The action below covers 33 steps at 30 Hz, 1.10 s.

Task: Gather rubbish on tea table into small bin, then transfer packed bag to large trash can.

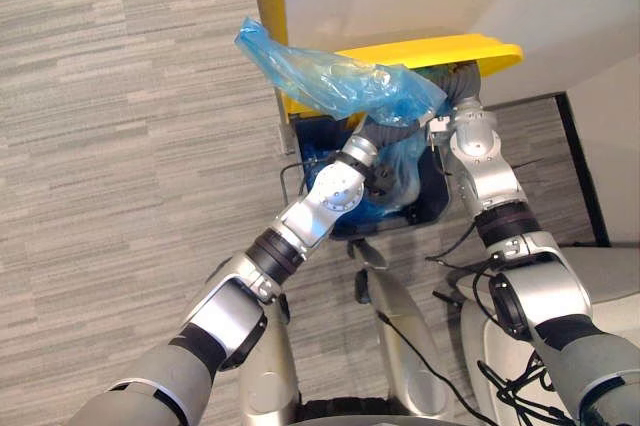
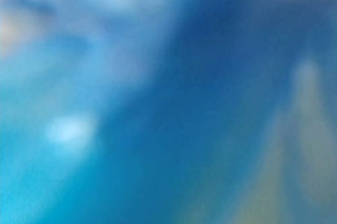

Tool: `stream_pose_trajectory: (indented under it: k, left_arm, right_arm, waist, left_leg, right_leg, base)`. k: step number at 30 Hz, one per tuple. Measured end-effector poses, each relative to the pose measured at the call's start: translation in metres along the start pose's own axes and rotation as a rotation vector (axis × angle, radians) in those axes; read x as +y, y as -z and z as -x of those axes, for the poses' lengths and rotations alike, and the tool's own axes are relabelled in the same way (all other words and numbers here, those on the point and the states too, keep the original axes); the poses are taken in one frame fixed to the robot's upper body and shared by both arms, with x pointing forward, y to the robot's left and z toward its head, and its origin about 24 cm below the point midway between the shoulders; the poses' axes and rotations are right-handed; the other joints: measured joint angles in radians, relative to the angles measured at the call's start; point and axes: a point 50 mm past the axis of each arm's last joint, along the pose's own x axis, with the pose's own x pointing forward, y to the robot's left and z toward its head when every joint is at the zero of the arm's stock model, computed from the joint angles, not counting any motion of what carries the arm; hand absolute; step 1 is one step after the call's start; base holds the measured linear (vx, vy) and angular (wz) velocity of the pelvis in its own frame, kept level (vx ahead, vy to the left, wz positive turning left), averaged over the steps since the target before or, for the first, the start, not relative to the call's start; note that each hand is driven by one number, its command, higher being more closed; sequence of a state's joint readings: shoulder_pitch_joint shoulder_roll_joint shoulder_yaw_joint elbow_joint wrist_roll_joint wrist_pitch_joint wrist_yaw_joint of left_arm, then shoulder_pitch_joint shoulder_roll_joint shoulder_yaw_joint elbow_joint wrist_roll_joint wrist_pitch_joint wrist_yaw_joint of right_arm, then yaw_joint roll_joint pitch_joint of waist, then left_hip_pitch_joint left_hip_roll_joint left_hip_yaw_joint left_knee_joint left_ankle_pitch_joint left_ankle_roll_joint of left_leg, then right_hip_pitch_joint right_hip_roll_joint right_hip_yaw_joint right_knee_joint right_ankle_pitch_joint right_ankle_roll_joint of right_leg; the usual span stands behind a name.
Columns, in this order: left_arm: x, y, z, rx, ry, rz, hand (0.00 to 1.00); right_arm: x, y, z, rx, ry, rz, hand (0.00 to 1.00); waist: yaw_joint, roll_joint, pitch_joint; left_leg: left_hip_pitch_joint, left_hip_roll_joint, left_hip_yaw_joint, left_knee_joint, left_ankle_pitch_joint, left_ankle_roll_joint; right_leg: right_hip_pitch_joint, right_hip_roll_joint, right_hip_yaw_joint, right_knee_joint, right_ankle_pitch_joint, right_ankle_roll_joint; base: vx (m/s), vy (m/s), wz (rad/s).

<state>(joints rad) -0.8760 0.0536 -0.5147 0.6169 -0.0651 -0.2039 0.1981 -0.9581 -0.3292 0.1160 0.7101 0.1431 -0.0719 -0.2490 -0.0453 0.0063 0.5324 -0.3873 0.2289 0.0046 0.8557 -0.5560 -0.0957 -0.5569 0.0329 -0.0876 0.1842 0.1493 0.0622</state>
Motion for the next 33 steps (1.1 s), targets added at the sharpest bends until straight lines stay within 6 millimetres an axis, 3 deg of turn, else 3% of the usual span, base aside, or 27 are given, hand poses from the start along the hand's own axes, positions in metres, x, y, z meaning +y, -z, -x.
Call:
stream_pose_trajectory:
  k: [2,6,7,14,20,28,31,33]
  left_arm:
    - [0.009,0.033,0.006,0.157,-0.032,-0.024,1.00]
    - [0.018,0.063,0.017,0.315,-0.056,-0.083,1.00]
    - [0.020,0.066,0.019,0.333,-0.061,-0.090,0.00]
    - [0.036,0.078,0.024,0.410,-0.137,-0.116,0.00]
    - [0.037,0.080,0.025,0.429,-0.093,-0.233,0.00]
    - [0.047,0.086,0.032,0.431,-0.057,-0.311,0.00]
    - [0.050,0.091,0.038,0.441,-0.048,-0.330,0.00]
    - [0.046,0.102,0.051,0.480,-0.024,-0.306,0.00]
  right_arm:
    - [-0.002,0.003,-0.001,0.017,0.006,0.009,0.00]
    - [-0.002,-0.003,-0.004,0.002,0.007,0.008,0.00]
    - [-0.002,-0.003,-0.004,0.001,0.006,0.007,0.00]
    - [0.015,-0.029,0.001,-0.110,-0.033,-0.046,0.00]
    - [0.031,-0.044,0.013,-0.189,-0.077,-0.107,0.00]
    - [0.037,-0.042,0.020,-0.202,-0.109,-0.104,0.00]
    - [0.038,-0.037,0.023,-0.189,-0.120,-0.096,0.00]
    - [0.038,-0.022,0.029,-0.154,-0.128,-0.057,0.00]
  waist:
    - [-0.006,0.000,0.000]
    - [-0.019,0.000,0.000]
    - [-0.019,0.000,0.000]
    - [-0.018,0.000,0.000]
    - [-0.010,0.000,0.000]
    - [0.002,0.000,0.000]
    - [0.005,0.000,-0.001]
    - [0.006,0.000,-0.001]
  left_leg:
    - [-0.014,0.002,0.009,0.007,-0.003,0.004]
    - [-0.087,0.017,0.008,0.061,-0.020,0.008]
    - [-0.098,0.020,0.007,0.070,-0.024,0.008]
    - [-0.188,0.053,0.004,0.138,-0.048,0.006]
    - [-0.195,0.071,0.022,0.135,-0.053,0.000]
    - [-0.158,0.070,0.026,0.119,-0.052,-0.002]
    - [-0.141,0.066,0.026,0.112,-0.048,-0.008]
    - [-0.097,0.058,0.024,0.078,-0.034,-0.017]
  right_leg:
    - [-0.011,0.003,0.005,-0.011,0.009,-0.002]
    - [-0.064,0.014,0.005,-0.013,0.022,0.007]
    - [-0.071,0.017,0.005,-0.013,0.028,0.004]
    - [-0.140,0.038,0.007,-0.007,0.044,0.000]
    - [-0.166,0.053,0.015,0.006,0.043,-0.001]
    - [-0.166,0.051,0.021,0.057,0.019,-0.018]
    - [-0.152,0.047,0.022,0.060,0.018,-0.018]
    - [-0.110,0.037,0.012,0.057,0.010,-0.009]
  base:
    - [-0.01,0.028,-0.14]
    - [-0.03,0.004,-0.12]
    - [-0.04,0.007,-0.17]
    - [-0.02,-0.013,-0.10]
    - [0.02,-0.029,-0.13]
    - [0.02,-0.027,0.00]
    - [0.00,-0.036,0.06]
    - [0.00,-0.030,0.23]
